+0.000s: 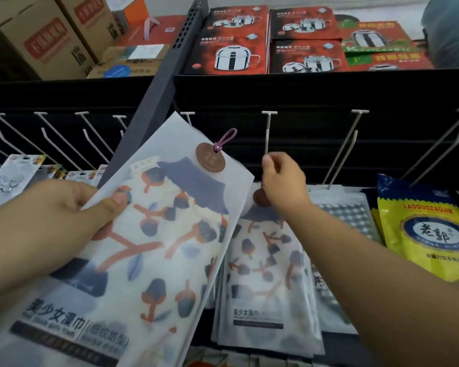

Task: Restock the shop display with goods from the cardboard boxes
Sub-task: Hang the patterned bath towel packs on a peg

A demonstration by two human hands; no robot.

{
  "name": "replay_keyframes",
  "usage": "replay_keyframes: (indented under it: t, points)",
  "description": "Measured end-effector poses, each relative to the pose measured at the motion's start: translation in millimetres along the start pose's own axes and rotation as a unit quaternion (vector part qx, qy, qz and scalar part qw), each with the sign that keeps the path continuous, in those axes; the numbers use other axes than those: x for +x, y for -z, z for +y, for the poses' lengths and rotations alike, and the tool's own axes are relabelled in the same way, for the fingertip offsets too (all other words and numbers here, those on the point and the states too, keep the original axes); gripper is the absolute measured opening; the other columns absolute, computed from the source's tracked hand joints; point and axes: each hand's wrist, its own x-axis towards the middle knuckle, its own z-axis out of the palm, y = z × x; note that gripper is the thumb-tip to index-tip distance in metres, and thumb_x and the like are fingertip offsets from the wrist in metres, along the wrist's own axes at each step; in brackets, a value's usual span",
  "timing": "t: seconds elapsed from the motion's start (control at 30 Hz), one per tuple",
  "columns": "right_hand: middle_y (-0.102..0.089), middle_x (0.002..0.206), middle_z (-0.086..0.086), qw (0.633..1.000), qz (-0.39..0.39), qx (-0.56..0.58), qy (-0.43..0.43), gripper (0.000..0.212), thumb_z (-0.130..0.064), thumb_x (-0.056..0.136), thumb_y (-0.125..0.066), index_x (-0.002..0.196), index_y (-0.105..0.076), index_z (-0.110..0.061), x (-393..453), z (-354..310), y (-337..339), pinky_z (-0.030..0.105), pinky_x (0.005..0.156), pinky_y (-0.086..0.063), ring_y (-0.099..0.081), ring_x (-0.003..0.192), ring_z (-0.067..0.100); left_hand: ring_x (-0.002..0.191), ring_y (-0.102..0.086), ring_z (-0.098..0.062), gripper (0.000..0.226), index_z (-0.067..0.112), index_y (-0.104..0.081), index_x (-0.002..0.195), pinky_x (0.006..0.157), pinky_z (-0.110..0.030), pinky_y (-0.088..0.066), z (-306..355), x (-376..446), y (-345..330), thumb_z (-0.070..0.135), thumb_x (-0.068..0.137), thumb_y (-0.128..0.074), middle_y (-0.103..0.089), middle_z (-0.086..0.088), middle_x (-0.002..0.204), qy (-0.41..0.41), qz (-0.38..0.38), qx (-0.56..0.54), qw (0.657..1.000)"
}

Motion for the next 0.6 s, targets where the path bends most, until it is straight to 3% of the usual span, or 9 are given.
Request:
replay_keyframes:
  t: [0.1, 0.2, 0.3, 0.4, 0.47, 0.5, 0.57, 0.6]
  points:
    - [-0.066, 0.089, -0.004, 0.993, -0.042, 0.111, -0.018, 0.034, -0.047, 0.099, -0.042, 0.09, -0.061, -0.021, 4, -42, 20, 0.026, 0.077, -0.049, -0.061, 0.084, 0.011, 0.043, -0.061, -0.034, 0.078, 0.019, -0.067, 0.06, 0.056, -0.045, -0.055, 22, -8, -11, 0.091, 0.043, -0.042, -0.063, -0.009, 0.046, -0.018, 0.013, 0.023, 0.999]
    - [-0.067, 0.079, -0.006, 0.983, -0.129, 0.124, -0.032, 0.03, -0.047, 0.092, -0.057, 0.086, -0.069, -0.02, 6, -63, 29, 0.02, 0.067, -0.048, -0.06, 0.069, 0.005, 0.034, -0.045, -0.024, 0.058, 0.01, -0.059, 0.05, 0.049, -0.031, -0.04, 35, -13, -26, 0.063, 0.075, -0.051, -0.05, -0.007, 0.036, -0.019, 0.037, 0.008, 0.999]
    - [-0.066, 0.073, 0.0, 0.986, -0.118, 0.117, -0.03, 0.024, -0.03, 0.094, -0.061, 0.075, -0.07, -0.019, 9, -64, 27, 0.03, 0.07, -0.053, -0.059, 0.066, 0.013, 0.03, -0.036, -0.016, 0.054, 0.007, -0.056, 0.052, 0.045, -0.024, -0.029, 38, -18, -40, 0.049, 0.086, -0.055, -0.043, -0.001, 0.036, -0.01, 0.024, -0.032, 0.999]
    - [-0.067, 0.075, 0.003, 0.981, -0.103, 0.15, -0.061, 0.025, -0.025, 0.095, -0.06, 0.073, -0.069, -0.02, 11, -55, 27, 0.034, 0.077, -0.055, -0.062, 0.072, 0.018, 0.031, -0.043, -0.014, 0.048, 0.005, -0.061, 0.068, 0.039, -0.022, -0.035, 38, -23, -50, 0.048, 0.087, -0.054, -0.052, -0.001, 0.042, -0.008, -0.028, -0.047, 0.998]
    - [-0.065, 0.073, 0.004, 0.982, -0.102, 0.136, -0.077, 0.028, -0.025, 0.096, -0.059, 0.071, -0.068, -0.016, 15, -49, 28, 0.035, 0.079, -0.054, -0.061, 0.073, 0.02, 0.041, -0.056, -0.013, 0.035, 0.016, -0.059, 0.069, 0.047, -0.029, -0.046, 34, -24, -51, 0.047, 0.085, -0.058, -0.063, 0.003, 0.051, -0.077, -0.044, 0.041, 0.995]
    - [-0.063, 0.07, 0.003, 0.983, -0.097, 0.129, -0.085, 0.031, -0.024, 0.096, -0.059, 0.068, -0.067, -0.015, 17, -47, 28, 0.034, 0.078, -0.053, -0.06, 0.071, 0.019, 0.048, -0.058, -0.011, 0.03, 0.022, -0.056, 0.069, 0.05, -0.031, -0.047, 30, -22, -48, 0.049, 0.082, -0.059, -0.063, 0.005, 0.055, -0.146, -0.015, 0.121, 0.982]
    - [-0.06, 0.064, 0.001, 0.986, -0.077, 0.108, -0.099, 0.034, -0.024, 0.095, -0.06, 0.063, -0.064, -0.015, 24, -42, 26, 0.032, 0.077, -0.051, -0.057, 0.068, 0.018, 0.054, -0.051, -0.004, 0.031, 0.029, -0.048, 0.072, 0.047, -0.025, -0.04, 22, -15, -37, 0.057, 0.083, -0.054, -0.053, 0.013, 0.063, -0.301, 0.049, 0.252, 0.918]
    - [-0.06, 0.063, 0.001, 0.988, -0.065, 0.094, -0.101, 0.034, -0.024, 0.095, -0.061, 0.062, -0.064, -0.016, 29, -41, 25, 0.032, 0.078, -0.052, -0.057, 0.069, 0.018, 0.056, -0.047, -0.003, 0.03, 0.029, -0.045, 0.075, 0.047, -0.021, -0.037, 19, -13, -31, 0.057, 0.086, -0.048, -0.049, 0.016, 0.068, -0.351, 0.041, 0.286, 0.891]
